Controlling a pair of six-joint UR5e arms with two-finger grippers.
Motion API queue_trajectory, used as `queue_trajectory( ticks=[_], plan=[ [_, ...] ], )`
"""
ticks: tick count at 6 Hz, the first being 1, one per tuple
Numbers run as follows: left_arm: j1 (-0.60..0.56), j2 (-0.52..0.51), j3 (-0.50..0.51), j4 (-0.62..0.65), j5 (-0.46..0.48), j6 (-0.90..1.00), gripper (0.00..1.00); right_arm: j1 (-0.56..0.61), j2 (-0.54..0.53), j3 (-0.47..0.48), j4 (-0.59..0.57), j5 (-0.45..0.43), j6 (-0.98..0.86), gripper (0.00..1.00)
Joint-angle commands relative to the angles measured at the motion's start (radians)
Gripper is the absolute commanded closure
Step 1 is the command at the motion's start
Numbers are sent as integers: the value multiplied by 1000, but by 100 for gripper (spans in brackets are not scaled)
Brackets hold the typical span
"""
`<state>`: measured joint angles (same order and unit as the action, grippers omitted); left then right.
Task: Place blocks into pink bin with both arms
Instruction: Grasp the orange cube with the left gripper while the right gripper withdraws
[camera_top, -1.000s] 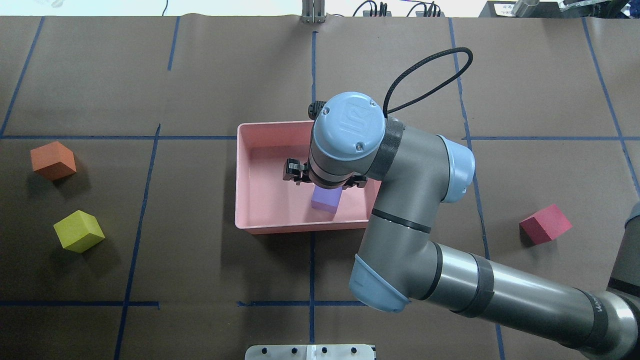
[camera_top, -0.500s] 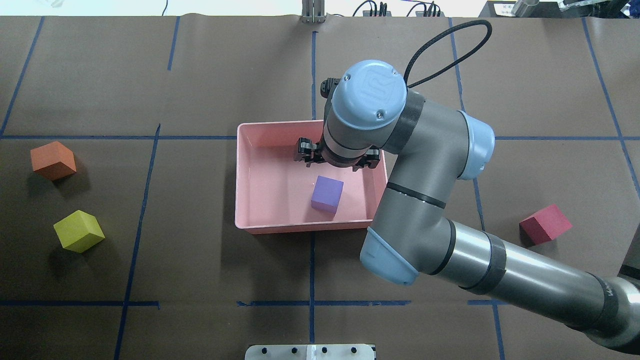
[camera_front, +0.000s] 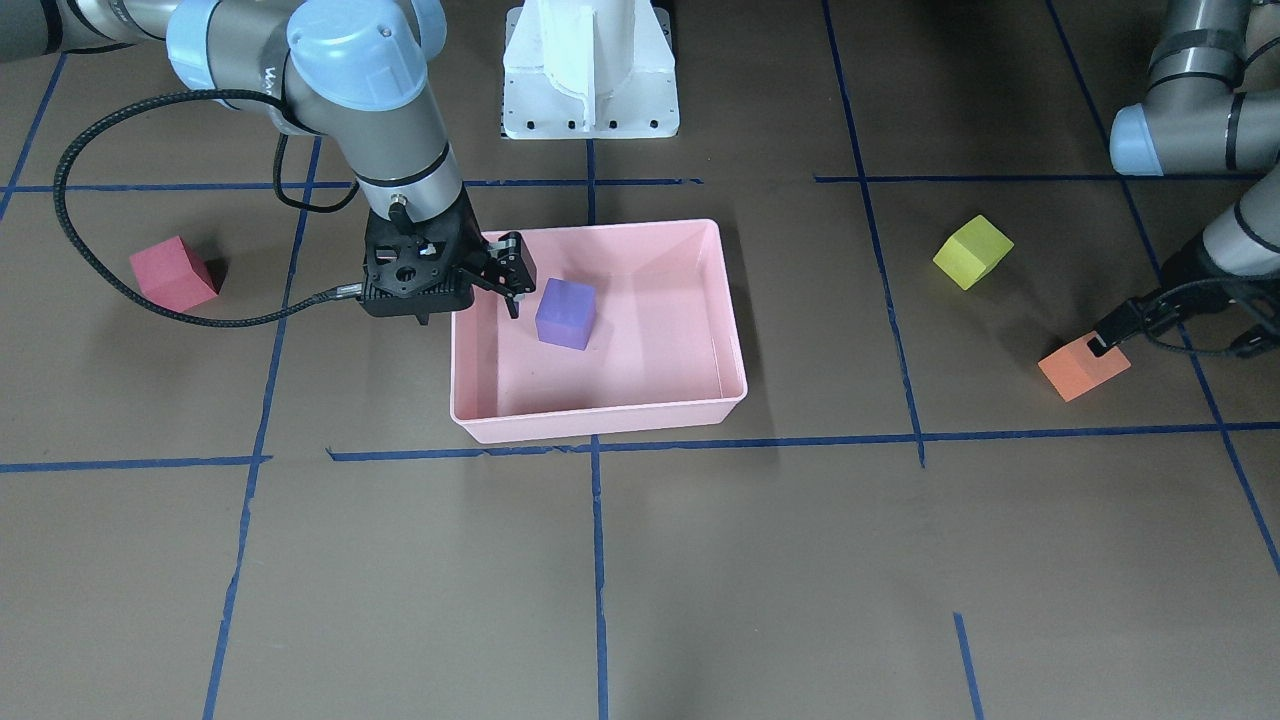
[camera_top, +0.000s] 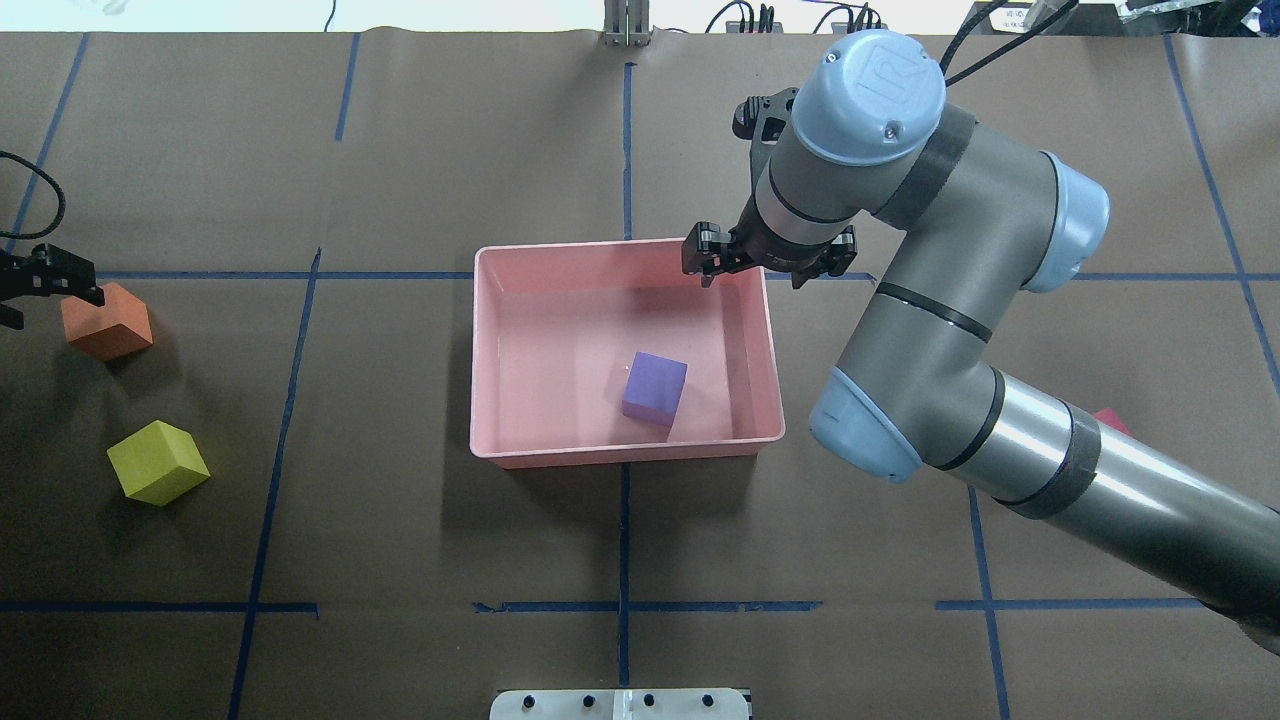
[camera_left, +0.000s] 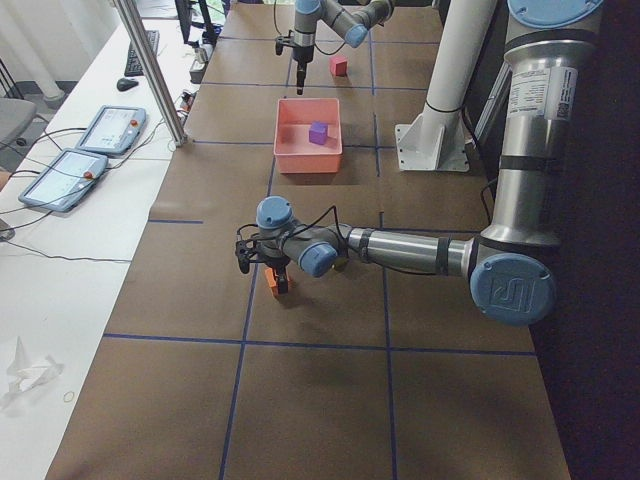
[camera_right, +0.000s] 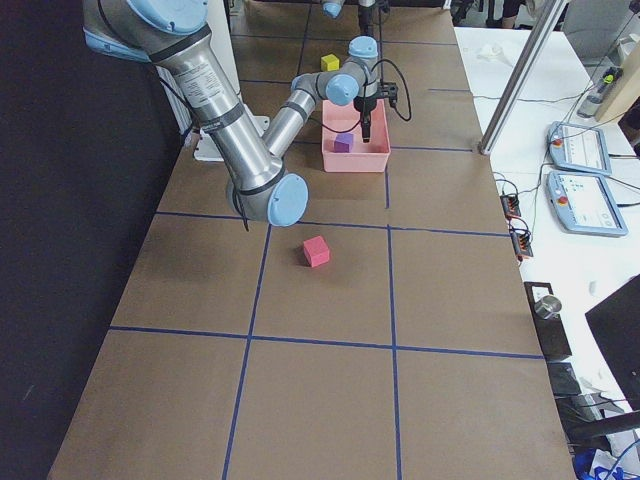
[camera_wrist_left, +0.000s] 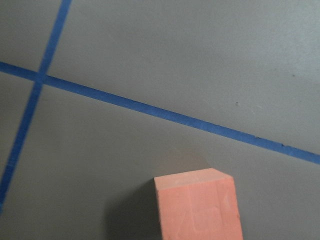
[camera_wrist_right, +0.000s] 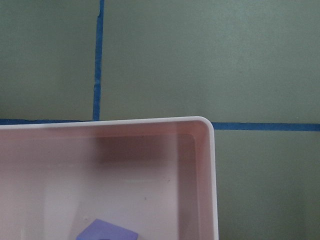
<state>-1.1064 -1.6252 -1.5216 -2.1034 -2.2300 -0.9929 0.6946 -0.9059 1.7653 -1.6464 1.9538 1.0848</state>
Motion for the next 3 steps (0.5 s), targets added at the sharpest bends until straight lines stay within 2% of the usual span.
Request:
queue_trajectory(
  ticks=[1,3],
  plan=[
    [13,-28,35,-7,4,-10,0,2,-11,5,0,-1,-3,0],
    [29,-61,76,-7,4,-12,0,0,-21,5,0,-10,-3,0]
  ],
)
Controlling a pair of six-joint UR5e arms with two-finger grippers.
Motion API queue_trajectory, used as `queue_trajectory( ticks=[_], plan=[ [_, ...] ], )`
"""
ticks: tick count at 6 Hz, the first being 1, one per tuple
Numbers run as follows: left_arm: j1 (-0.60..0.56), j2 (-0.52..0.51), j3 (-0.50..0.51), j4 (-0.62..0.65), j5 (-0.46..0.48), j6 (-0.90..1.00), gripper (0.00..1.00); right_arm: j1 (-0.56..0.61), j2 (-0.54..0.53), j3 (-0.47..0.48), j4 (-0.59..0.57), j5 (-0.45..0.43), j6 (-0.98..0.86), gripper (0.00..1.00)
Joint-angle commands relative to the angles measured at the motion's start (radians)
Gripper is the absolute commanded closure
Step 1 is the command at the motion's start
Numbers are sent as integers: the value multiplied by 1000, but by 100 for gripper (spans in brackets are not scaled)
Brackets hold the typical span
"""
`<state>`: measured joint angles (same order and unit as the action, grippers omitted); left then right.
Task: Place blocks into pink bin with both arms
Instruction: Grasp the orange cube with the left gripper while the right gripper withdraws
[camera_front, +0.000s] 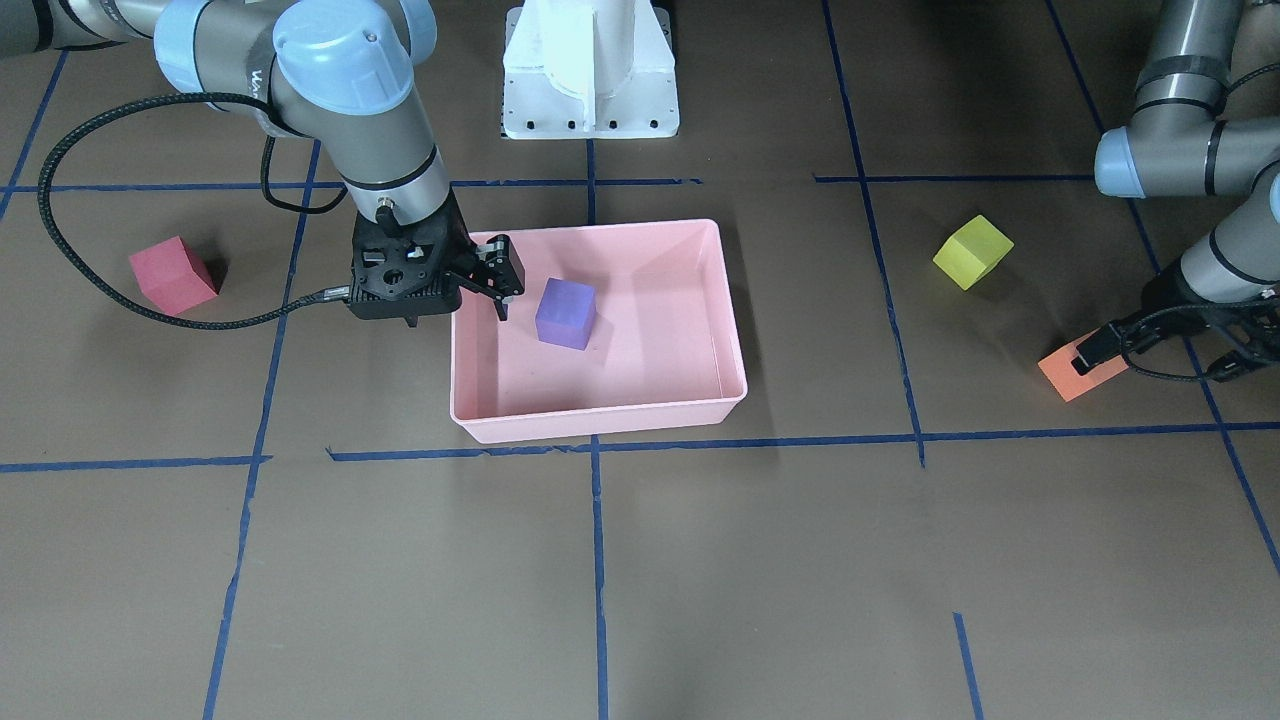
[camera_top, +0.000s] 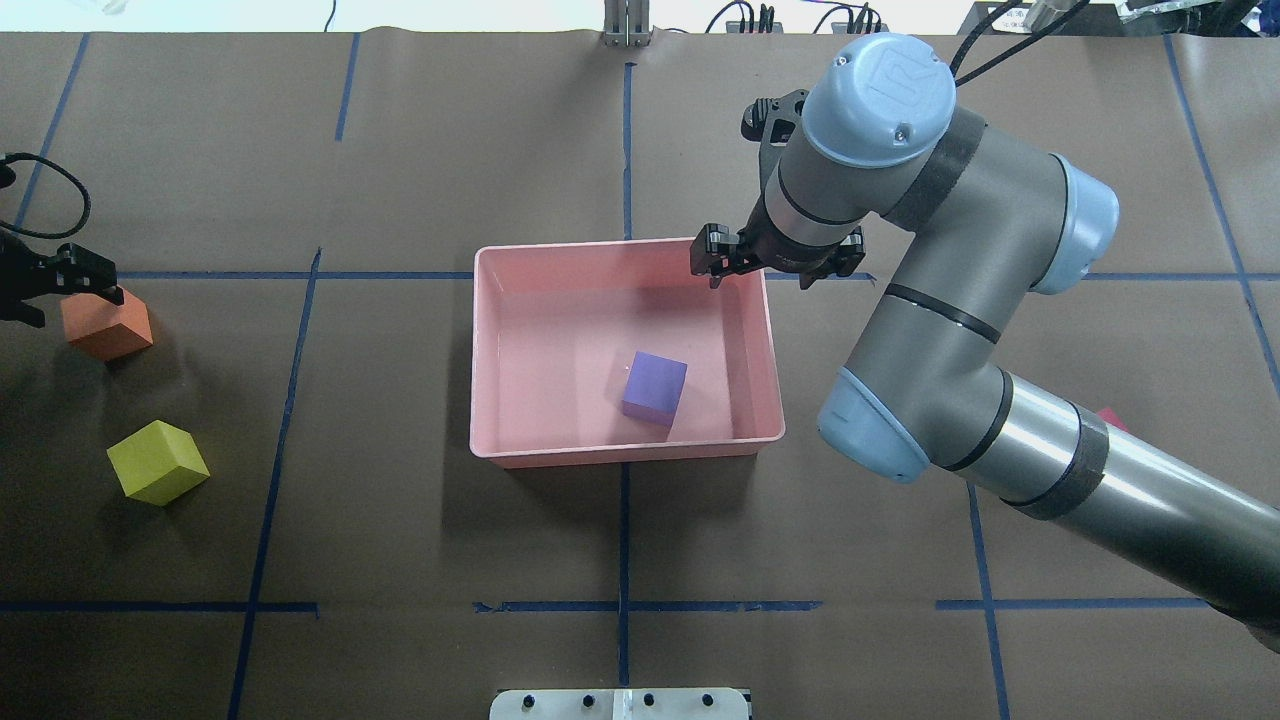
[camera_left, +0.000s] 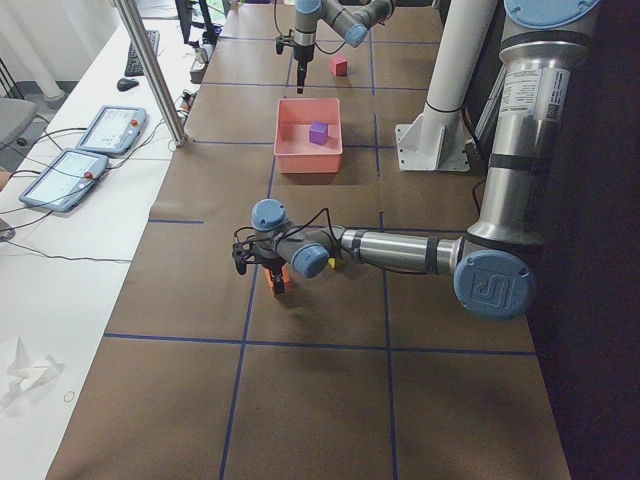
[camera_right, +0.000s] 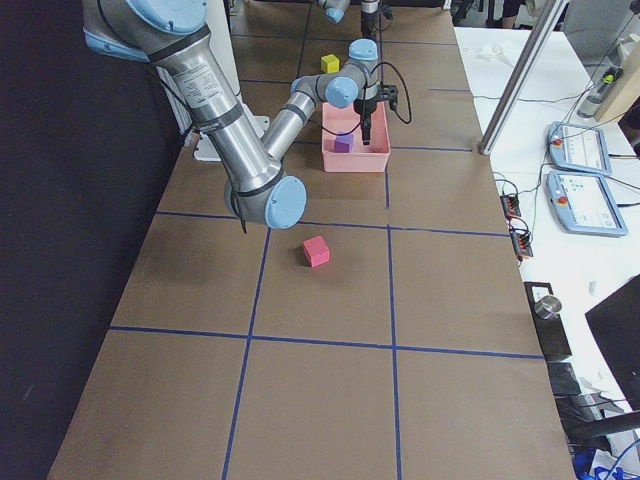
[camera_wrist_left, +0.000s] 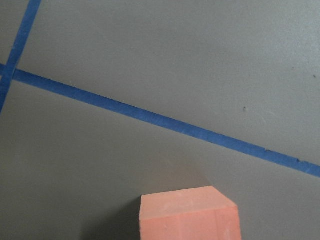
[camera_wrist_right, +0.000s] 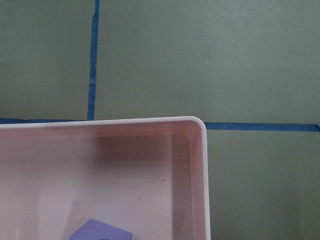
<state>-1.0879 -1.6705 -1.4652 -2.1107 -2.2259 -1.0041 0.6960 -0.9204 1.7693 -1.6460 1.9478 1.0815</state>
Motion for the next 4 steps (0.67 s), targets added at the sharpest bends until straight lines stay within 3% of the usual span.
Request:
queue_trajectory(
  ticks=[1,3,4],
  plan=[
    [40,-15,32,-2,2,1,0,-1,-8,-1,0,-6,0,0],
    [68,-12,35,0,2,2,1,-6,-26,-1,2,-9,-2,0],
    [68,-8,37,-2,3,4,28,-6,-31,1,3,-9,0,0]
  ],
)
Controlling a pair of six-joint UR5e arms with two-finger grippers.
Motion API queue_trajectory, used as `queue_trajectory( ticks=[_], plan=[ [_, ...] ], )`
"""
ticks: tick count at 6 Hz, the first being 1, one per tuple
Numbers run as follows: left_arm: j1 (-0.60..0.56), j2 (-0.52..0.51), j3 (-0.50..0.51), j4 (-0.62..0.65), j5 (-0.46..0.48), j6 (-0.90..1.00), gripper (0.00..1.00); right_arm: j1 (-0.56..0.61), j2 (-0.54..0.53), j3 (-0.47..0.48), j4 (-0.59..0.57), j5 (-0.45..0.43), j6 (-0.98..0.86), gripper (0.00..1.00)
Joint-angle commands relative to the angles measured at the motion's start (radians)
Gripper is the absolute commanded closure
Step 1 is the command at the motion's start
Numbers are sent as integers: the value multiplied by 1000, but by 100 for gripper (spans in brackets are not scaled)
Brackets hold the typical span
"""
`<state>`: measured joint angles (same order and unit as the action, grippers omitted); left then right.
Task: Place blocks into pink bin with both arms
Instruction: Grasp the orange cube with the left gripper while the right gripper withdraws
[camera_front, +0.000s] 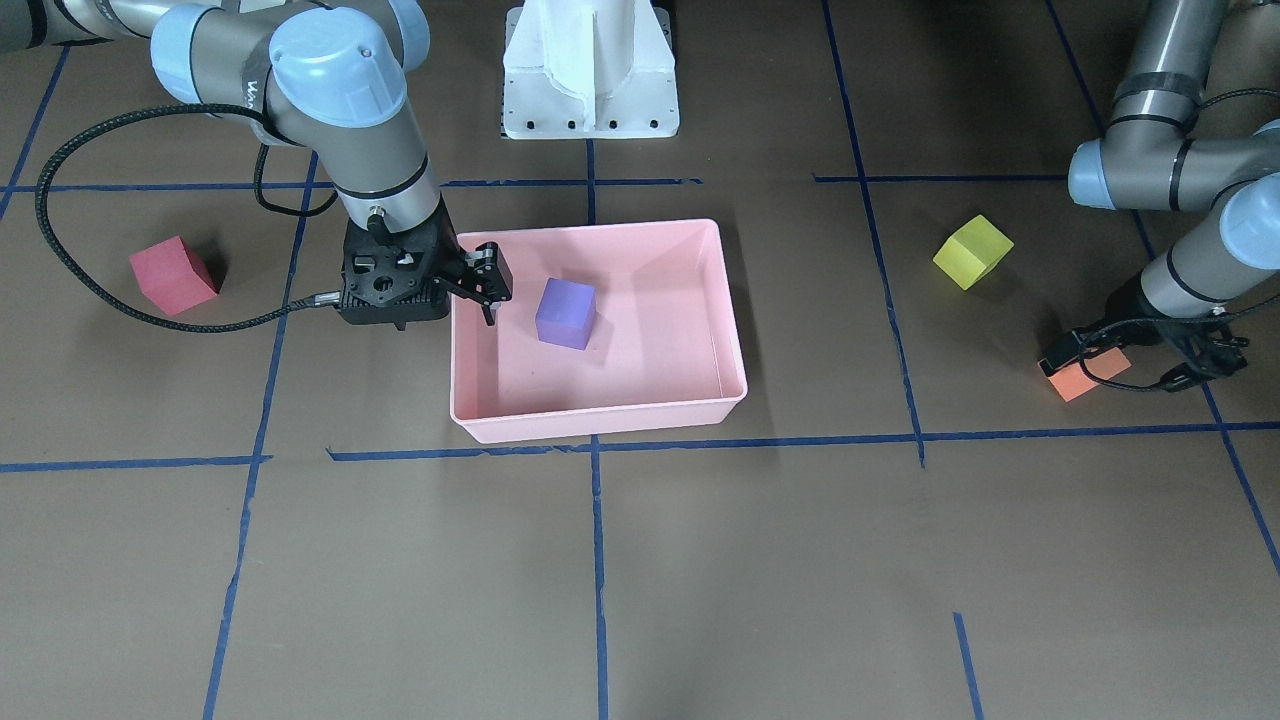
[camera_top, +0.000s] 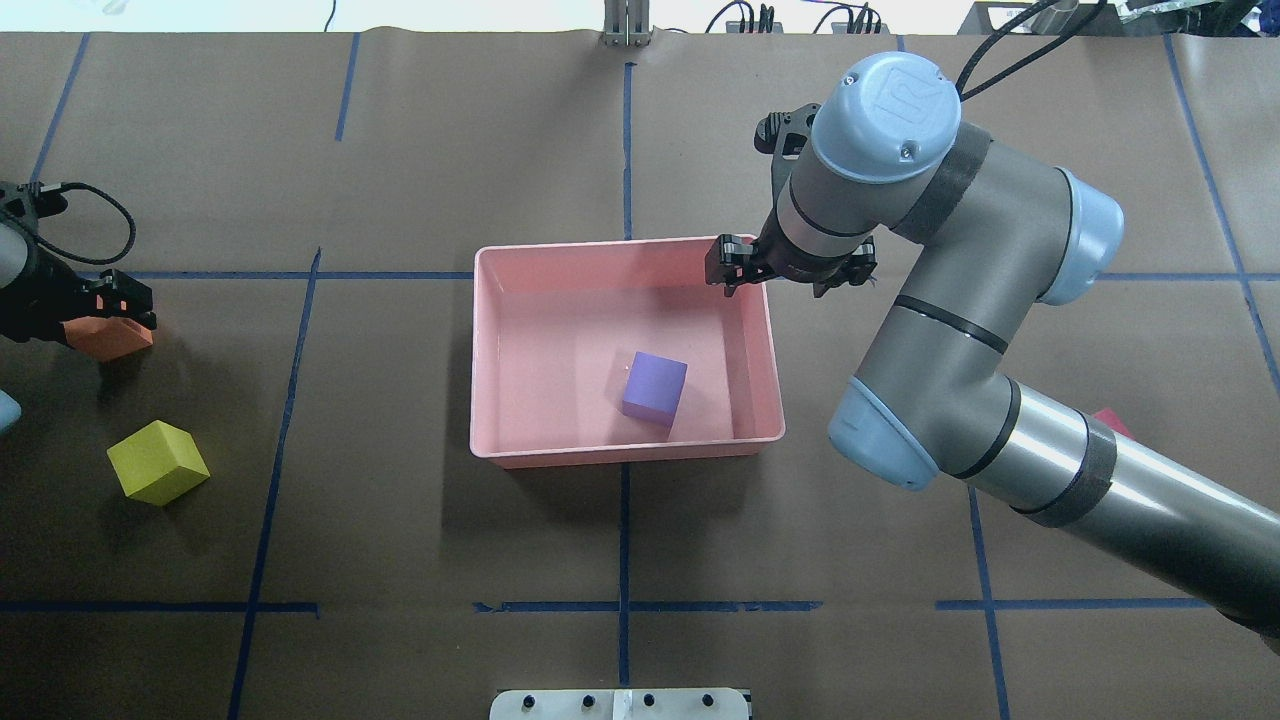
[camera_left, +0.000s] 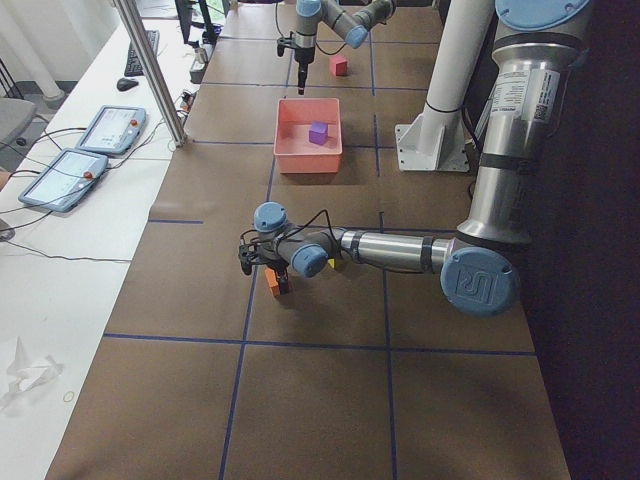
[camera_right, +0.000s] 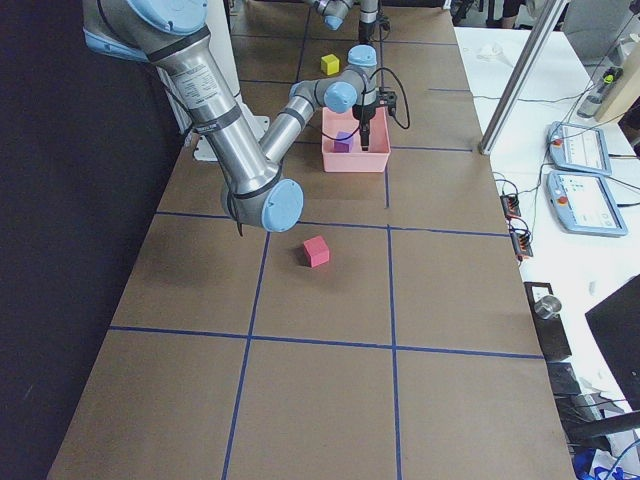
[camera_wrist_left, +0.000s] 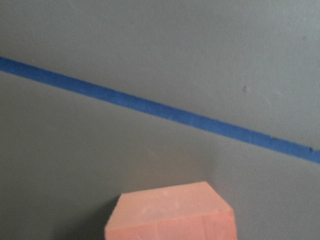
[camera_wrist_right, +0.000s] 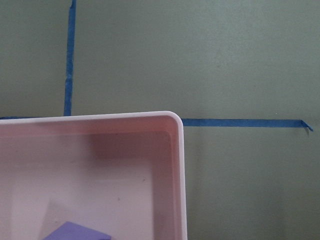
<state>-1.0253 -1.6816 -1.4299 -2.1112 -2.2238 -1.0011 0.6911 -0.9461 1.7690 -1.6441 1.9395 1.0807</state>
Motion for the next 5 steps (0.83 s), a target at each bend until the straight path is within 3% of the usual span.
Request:
queue_trajectory(
  ticks=[1,3,5],
  plan=[
    [5,-1,0,0,1,5,55,-2,-3,1,3,1,1,0],
    [-16,-51,-70,4,6,6,55,2,-5,1,3,4,-1,0],
    [-3,-140,-205,13,132,4,55,30,-87,68,7,16,-101,0]
  ],
)
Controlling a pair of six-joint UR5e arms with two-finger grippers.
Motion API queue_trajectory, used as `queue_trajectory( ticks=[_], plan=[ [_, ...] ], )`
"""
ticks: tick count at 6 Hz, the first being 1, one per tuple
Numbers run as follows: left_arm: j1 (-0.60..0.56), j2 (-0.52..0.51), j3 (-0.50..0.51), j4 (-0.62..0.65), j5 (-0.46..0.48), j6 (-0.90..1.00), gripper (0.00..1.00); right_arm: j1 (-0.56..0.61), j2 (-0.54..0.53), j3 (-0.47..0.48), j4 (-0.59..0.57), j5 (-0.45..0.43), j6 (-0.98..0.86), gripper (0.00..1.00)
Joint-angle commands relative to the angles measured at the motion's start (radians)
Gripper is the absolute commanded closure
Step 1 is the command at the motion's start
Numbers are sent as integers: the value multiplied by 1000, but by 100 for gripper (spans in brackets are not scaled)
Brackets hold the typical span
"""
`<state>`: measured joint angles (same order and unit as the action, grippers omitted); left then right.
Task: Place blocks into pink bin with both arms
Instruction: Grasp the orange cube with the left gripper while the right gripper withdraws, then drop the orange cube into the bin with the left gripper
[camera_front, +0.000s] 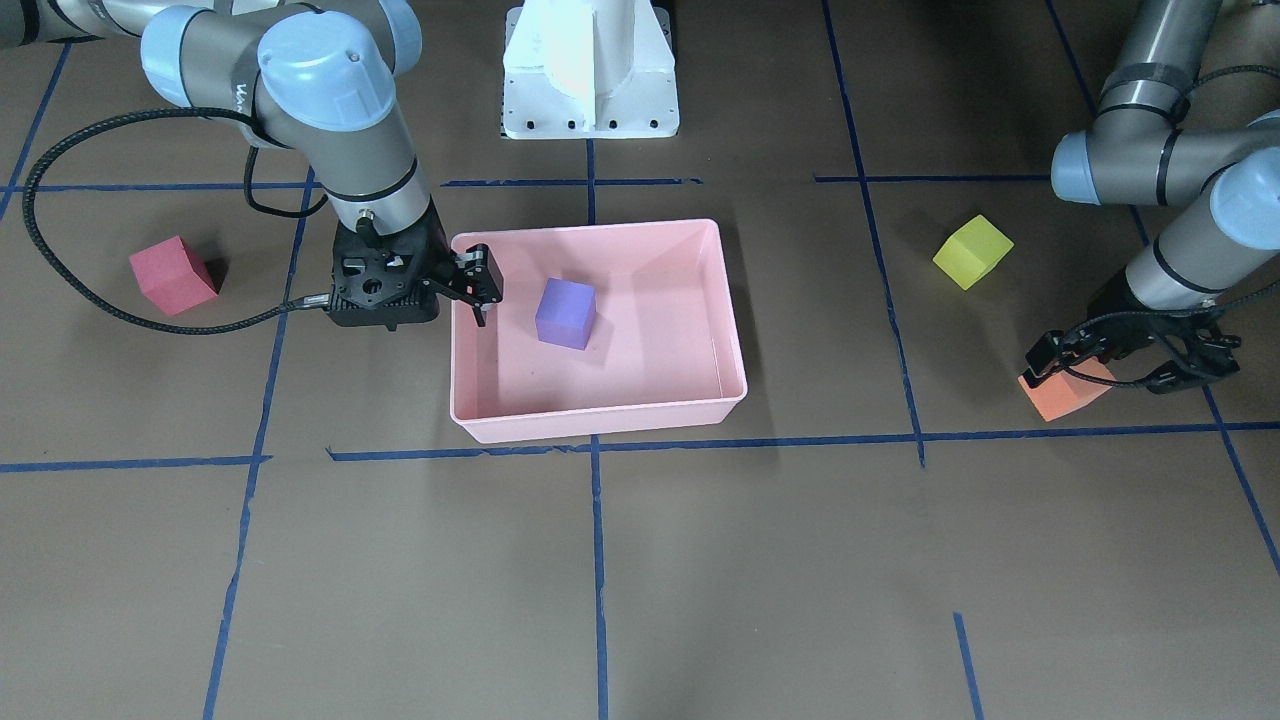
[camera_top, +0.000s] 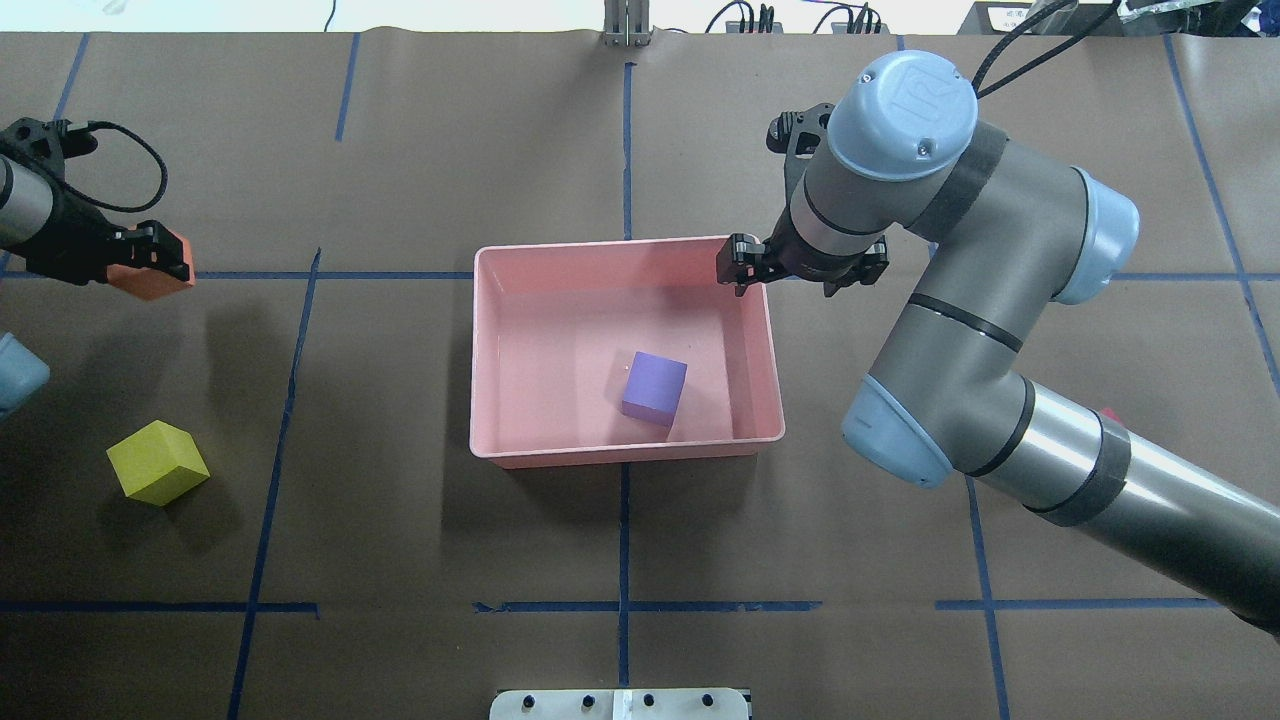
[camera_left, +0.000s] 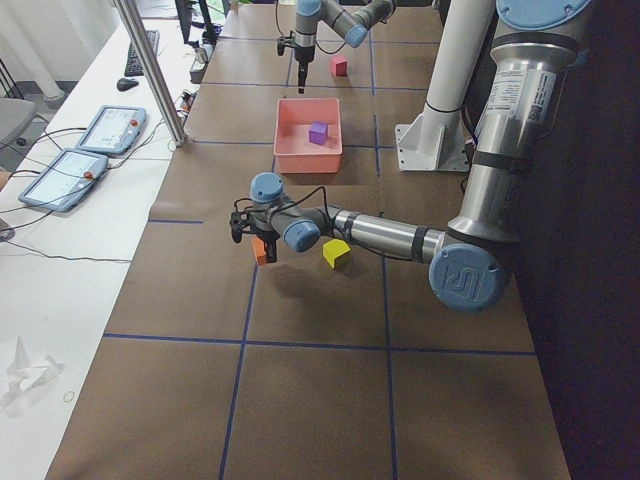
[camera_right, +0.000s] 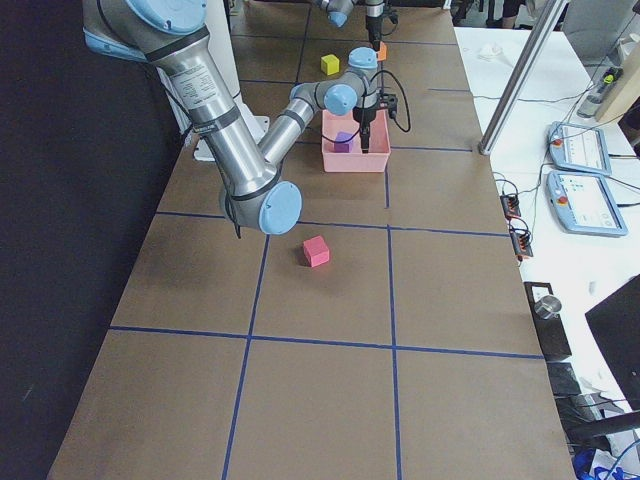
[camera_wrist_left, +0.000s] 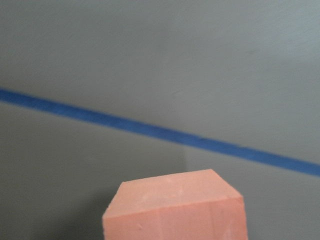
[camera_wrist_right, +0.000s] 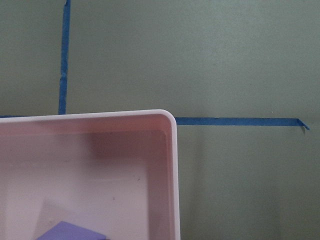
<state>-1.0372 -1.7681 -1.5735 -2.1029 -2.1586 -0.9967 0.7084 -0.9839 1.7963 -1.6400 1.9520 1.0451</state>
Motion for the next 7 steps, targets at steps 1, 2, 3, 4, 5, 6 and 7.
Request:
queue_trajectory(
  ticks=[1,2,3,4,5,6,7],
  plan=[
    [60,-112,-94,7,69,-6,54,35,-108,87,3,7,-117,0],
    [109,-173,-103,11,72,-10,53,63,-172,122,6,31,-176,0],
    [191,-257,-100,24,77,-29,53,107,-243,177,6,74,-239,0],
    [253,-337,-102,131,135,-46,53,150,-304,208,6,97,-338,0],
    [341,-441,-97,259,216,-84,53,183,-359,225,14,116,-412,0],
    [398,-512,-86,317,267,-135,53,192,-459,227,142,126,-450,0],
    [422,-519,-97,386,360,-132,1,192,-567,224,286,130,-451,0]
  ],
)
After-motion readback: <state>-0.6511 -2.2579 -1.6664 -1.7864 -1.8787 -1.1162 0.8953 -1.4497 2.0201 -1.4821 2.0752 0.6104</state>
